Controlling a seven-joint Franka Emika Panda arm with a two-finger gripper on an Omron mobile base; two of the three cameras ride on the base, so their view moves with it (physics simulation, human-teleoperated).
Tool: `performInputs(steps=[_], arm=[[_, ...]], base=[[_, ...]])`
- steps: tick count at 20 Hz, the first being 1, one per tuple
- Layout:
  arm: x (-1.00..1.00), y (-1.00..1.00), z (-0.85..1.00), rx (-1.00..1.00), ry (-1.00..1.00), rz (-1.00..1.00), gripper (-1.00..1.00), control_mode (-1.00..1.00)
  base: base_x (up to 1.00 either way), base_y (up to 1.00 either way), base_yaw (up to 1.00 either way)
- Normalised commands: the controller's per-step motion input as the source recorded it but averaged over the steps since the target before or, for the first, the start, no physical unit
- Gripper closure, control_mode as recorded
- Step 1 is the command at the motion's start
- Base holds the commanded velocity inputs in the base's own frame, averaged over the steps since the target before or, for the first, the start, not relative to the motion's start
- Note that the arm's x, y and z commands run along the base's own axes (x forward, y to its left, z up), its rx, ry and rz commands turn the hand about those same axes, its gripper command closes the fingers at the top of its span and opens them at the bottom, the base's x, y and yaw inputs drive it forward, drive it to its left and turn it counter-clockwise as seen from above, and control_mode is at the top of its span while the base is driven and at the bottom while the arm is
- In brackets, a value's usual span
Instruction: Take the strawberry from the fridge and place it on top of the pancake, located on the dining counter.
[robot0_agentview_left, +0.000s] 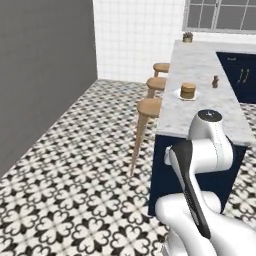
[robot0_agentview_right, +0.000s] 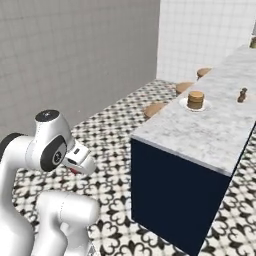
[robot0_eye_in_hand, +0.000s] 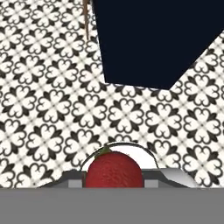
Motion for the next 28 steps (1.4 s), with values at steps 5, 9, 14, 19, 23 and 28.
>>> performInputs(steps=[5, 9, 14, 19, 23, 28], arm=[[0.0, 0.0, 0.0, 0.0, 0.0, 0.0, 1.0, 1.0], [0.0, 0.0, 0.0, 0.0, 0.0, 0.0, 1.0, 1.0], [0.0, 0.0, 0.0, 0.0, 0.0, 0.0, 1.0, 1.0], [0.0, 0.0, 0.0, 0.0, 0.0, 0.0, 1.0, 1.0], [0.0, 0.0, 0.0, 0.0, 0.0, 0.0, 1.0, 1.0], [0.0, 0.0, 0.0, 0.0, 0.0, 0.0, 1.0, 1.0]], base=[[0.64, 1.0, -0.43], [0.58, 1.0, -0.38], [0.82, 1.0, -0.42], [0.75, 1.0, -0.37], [0.91, 0.88, -0.48], [0.51, 0.21, -0.84]])
